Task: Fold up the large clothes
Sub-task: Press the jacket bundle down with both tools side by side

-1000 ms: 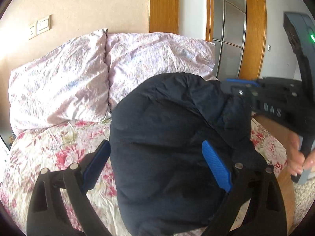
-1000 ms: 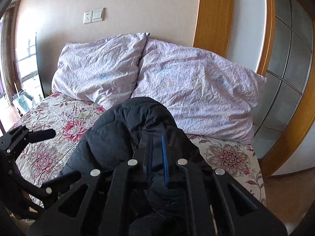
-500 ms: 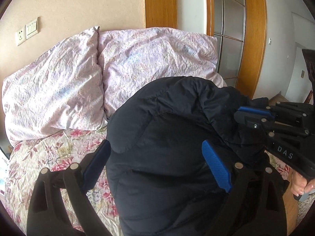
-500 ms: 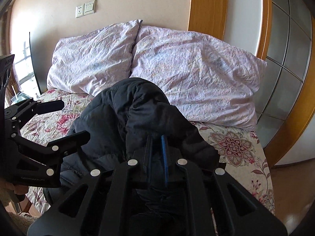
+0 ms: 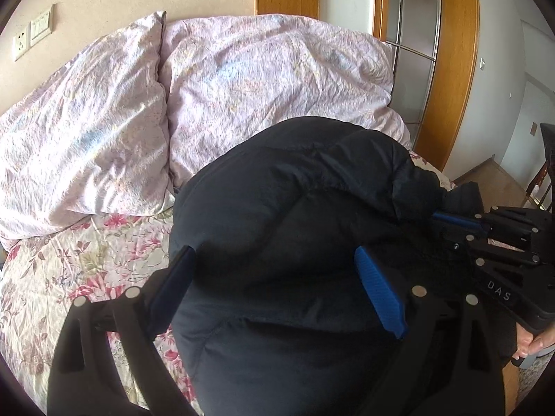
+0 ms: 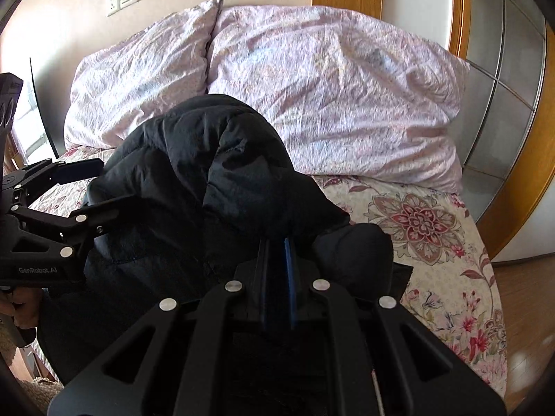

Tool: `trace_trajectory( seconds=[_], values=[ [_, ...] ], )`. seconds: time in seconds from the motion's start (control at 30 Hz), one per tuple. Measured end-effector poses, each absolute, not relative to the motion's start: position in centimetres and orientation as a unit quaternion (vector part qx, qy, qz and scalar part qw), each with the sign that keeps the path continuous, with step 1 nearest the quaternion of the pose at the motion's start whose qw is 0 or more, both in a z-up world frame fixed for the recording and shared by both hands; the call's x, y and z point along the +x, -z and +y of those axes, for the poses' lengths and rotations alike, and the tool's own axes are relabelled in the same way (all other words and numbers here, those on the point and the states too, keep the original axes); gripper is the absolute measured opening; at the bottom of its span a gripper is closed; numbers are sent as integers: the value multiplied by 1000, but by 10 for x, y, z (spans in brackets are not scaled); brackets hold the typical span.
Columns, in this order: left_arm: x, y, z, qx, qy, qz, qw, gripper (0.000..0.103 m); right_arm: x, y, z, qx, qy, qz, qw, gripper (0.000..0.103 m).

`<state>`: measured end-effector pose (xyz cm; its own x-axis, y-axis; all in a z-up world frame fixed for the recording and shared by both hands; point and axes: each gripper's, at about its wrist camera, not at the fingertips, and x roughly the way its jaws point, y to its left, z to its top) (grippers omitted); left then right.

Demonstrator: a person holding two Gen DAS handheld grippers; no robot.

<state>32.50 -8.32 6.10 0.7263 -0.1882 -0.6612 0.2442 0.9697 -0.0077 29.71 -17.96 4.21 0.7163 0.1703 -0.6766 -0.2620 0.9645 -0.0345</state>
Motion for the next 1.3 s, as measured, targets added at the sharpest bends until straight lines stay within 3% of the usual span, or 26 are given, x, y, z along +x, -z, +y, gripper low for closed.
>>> trace_trajectory(
  seconds=[0.73,1.3],
  values=[
    [351,-16,-91,54,86,364,926,101,334,11,-177,-35,-140,394,908,9],
    [361,8,-90,38,77,359,929,101,348,32,-175,-28,-135,391,910,10]
  ],
)
